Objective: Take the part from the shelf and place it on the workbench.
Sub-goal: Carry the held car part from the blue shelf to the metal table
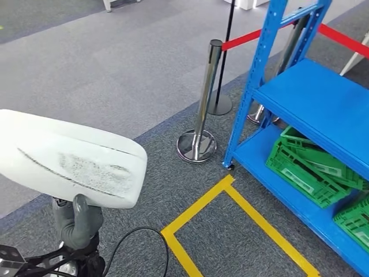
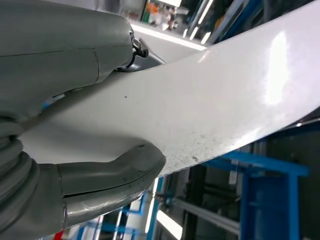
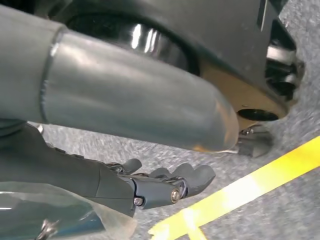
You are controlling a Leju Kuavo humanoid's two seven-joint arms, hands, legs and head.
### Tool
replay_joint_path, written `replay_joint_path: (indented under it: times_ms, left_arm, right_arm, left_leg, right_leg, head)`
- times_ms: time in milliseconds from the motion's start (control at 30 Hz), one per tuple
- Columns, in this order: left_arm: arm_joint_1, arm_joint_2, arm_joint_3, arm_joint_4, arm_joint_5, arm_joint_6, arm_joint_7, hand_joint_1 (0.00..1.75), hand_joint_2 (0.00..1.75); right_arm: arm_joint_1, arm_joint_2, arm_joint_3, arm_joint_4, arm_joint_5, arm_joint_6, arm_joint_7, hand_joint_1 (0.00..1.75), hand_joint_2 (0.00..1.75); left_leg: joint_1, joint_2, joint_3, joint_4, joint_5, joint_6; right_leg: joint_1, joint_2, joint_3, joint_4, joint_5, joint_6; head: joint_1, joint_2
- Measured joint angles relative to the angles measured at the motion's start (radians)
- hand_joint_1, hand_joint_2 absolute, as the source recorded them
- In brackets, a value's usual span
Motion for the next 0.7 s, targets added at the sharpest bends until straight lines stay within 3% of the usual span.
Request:
replay_joint_path:
  times_ms: [67,100,133,200,233,267,333,400,467,533,600,633,667,700]
  left_arm:
    - [0.0,-0.002,0.0,-0.001,-0.001,0.001,0.0,1.75,1.75]
    - [0.001,-0.003,0.0,-0.001,-0.002,0.0,0.0,1.75,1.75]
    - [0.001,-0.003,0.0,-0.001,-0.001,-0.001,0.0,1.75,1.75]
    - [0.002,-0.003,0.0,-0.001,0.002,-0.004,0.0,1.75,1.75]
    - [0.002,-0.003,0.0,-0.001,0.003,-0.004,0.0,1.75,1.75]
    - [0.002,-0.004,0.0,-0.001,0.003,-0.004,0.0,1.75,1.75]
    - [0.002,-0.005,0.0,-0.001,0.003,-0.005,0.0,1.75,1.75]
    - [0.006,-0.006,0.0,-0.002,-0.001,0.003,0.0,1.75,1.75]
    - [0.012,-0.005,0.001,-0.007,-0.014,0.021,0.0,1.75,1.75]
    - [0.025,-0.005,0.006,-0.023,-0.026,0.033,0.0,1.75,1.75]
    - [0.05,-0.006,0.019,-0.047,-0.03,0.035,0.0,1.75,1.75]
    - [0.063,-0.006,0.027,-0.056,-0.029,0.035,0.0,1.75,1.75]
    - [0.072,-0.006,0.034,-0.063,-0.028,0.035,0.0,1.75,1.75]
    - [0.078,-0.006,0.041,-0.069,-0.027,0.035,0.0,1.75,1.75]
  right_arm:
    - [0.003,0.0,0.0,0.0,0.001,0.0,0.0,0.0,0.0]
    - [0.004,0.0,0.0,0.0,0.003,-0.001,0.0,0.0,0.0]
    - [0.006,0.0,0.0,0.0,0.004,-0.001,0.0,0.0,0.0]
    - [0.006,0.0,0.0,0.0,0.006,-0.001,0.0,0.0,0.0]
    - [0.006,0.0,0.0,0.0,0.006,-0.001,-0.001,0.0,0.0]
    - [0.006,0.0,0.0,0.0,0.006,0.0,-0.001,0.0,0.0]
    - [0.004,0.0,0.0,0.001,0.008,0.0,-0.001,0.0,0.0]
    - [0.003,0.0,0.0,0.001,0.017,0.002,0.0,0.0,0.0]
    - [0.003,-0.001,0.002,0.001,0.039,0.006,0.006,0.0,0.0]
    - [0.004,-0.001,0.01,0.001,0.073,0.009,0.021,0.0,0.0]
    - [0.005,-0.002,0.023,0.001,0.104,0.003,0.029,0.0,0.0]
    - [0.004,-0.002,0.029,0.001,0.112,-0.001,0.026,0.0,0.0]
    - [0.003,-0.002,0.033,0.001,0.117,-0.004,0.021,0.0,0.0]
    - [0.002,-0.002,0.036,0.001,0.119,-0.005,0.014,0.0,0.0]
  left_leg:
    - [0.001,-0.027,-0.003,0.0,0.002,0.004]
    - [0.001,-0.041,-0.003,0.0,0.003,0.004]
    - [0.001,-0.056,-0.003,0.001,0.003,0.004]
    - [0.002,-0.086,-0.002,0.005,0.002,0.002]
    - [0.002,-0.099,-0.003,0.009,0.0,-0.001]
    - [0.001,-0.112,-0.007,0.016,-0.001,-0.006]
    - [0.002,-0.133,-0.017,0.023,-0.001,-0.018]
    - [0.005,-0.146,-0.024,0.025,0.002,-0.029]
    - [0.004,-0.108,-0.04,0.059,-0.021,-0.04]
    - [0.005,-0.054,-0.088,0.166,-0.079,-0.051]
    - [0.01,-0.037,-0.142,0.283,-0.124,-0.057]
    - [0.012,-0.035,-0.151,0.302,-0.122,-0.059]
    - [0.013,-0.031,-0.141,0.282,-0.1,-0.058]
    - [0.013,-0.023,-0.114,0.227,-0.066,-0.055]
  right_leg:
    - [0.0,0.043,-0.069,0.137,-0.056,0.002]
    - [0.0,0.048,-0.096,0.182,-0.064,0.003]
    - [0.0,0.05,-0.105,0.19,-0.051,0.003]
    - [-0.002,0.063,-0.069,0.091,0.024,0.002]
    - [-0.004,0.086,-0.04,0.022,0.056,0.002]
    - [-0.007,0.107,-0.015,-0.035,0.076,0.001]
    - [-0.009,0.131,0.007,-0.077,0.08,-0.004]
    - [-0.008,0.11,0.012,-0.081,0.083,-0.014]
    - [-0.01,0.084,0.015,-0.084,0.085,-0.026]
    - [-0.009,0.056,0.017,-0.085,0.083,-0.035]
    - [-0.007,0.027,0.018,-0.085,0.079,-0.038]
    - [-0.007,0.012,0.019,-0.085,0.077,-0.038]
    - [-0.006,-0.003,0.022,-0.085,0.074,-0.038]
    - [-0.006,-0.017,0.026,-0.085,0.072,-0.037]
  head:
    - [0.005,0.0]
    - [0.005,0.0]
    - [0.006,0.0]
    - [0.005,0.0]
    - [0.006,0.0]
    - [0.005,0.0]
    - [0.004,0.0]
    - [0.005,0.0]
    - [0.0,0.0]
    - [-0.006,0.0]
    - [-0.007,0.0]
    - [-0.007,0.0]
    - [-0.007,0.0]
    - [-0.007,0.0]
